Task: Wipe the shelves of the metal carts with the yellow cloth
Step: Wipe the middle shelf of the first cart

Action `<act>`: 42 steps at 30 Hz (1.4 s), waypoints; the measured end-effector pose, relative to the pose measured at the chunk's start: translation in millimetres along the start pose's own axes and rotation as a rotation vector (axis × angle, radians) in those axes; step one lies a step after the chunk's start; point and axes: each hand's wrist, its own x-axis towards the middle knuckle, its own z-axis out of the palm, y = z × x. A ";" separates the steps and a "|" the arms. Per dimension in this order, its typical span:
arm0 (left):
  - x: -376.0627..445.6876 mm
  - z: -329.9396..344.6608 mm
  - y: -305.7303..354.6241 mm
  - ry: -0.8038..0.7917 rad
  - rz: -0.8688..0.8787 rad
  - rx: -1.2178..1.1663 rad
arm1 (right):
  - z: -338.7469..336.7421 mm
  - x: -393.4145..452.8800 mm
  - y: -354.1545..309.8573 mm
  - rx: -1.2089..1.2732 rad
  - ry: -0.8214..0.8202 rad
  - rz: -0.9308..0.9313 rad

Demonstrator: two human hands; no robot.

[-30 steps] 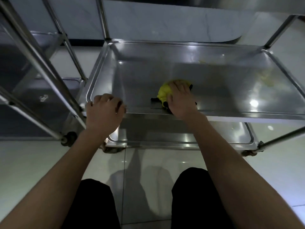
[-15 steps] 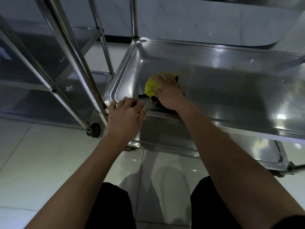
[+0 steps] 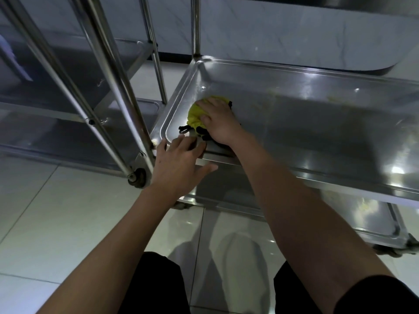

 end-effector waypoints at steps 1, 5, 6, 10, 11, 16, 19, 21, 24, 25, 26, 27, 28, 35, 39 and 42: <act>-0.5 0.1 1.3 -0.003 -0.004 0.005 | -1.1 -2.4 2.3 0.002 0.002 -0.005; 2.9 -0.8 9.1 -0.023 -0.014 0.023 | -8.6 -13.0 16.0 -0.008 0.038 0.027; 4.6 -1.6 11.0 -0.028 -0.009 0.025 | -11.8 -17.0 21.5 -0.017 0.057 0.040; 15.8 -6.1 26.9 -0.053 -0.062 -0.062 | -28.3 -41.2 52.4 -0.054 0.116 0.126; 20.3 -6.4 33.8 -0.058 -0.079 -0.089 | -32.9 -49.0 61.6 -0.057 0.130 0.149; 46.2 3.5 83.7 -0.016 -0.014 -0.085 | -62.8 -95.6 110.8 -0.053 0.173 0.252; 63.3 12.3 117.5 -0.009 0.054 -0.078 | -85.5 -130.3 148.3 -0.078 0.206 0.319; 74.1 16.8 135.4 -0.025 0.080 -0.104 | -101.9 -154.2 175.5 -0.081 0.216 0.377; 84.8 22.3 151.2 -0.078 0.050 -0.147 | -124.9 -187.6 215.4 -0.113 0.256 0.470; 85.5 24.1 154.3 -0.101 0.041 -0.151 | -130.6 -197.2 226.9 -0.127 0.274 0.498; 84.9 26.3 156.6 -0.110 0.042 -0.149 | -135.3 -204.9 236.7 -0.137 0.286 0.515; 83.1 28.6 158.1 -0.105 0.049 -0.143 | -138.8 -209.8 244.0 -0.139 0.288 0.525; 81.8 30.3 158.8 -0.089 0.058 -0.136 | -140.8 -212.0 248.6 -0.139 0.283 0.533; 90.2 19.1 140.0 -0.128 0.115 -0.226 | -132.9 -200.1 245.7 -0.252 0.295 0.515; 85.2 8.6 95.4 -0.011 -0.003 -0.099 | -123.7 -176.2 229.5 -0.289 0.205 0.503; 76.7 3.5 66.0 -0.003 -0.096 -0.093 | -114.3 -153.4 210.0 -0.259 0.142 0.464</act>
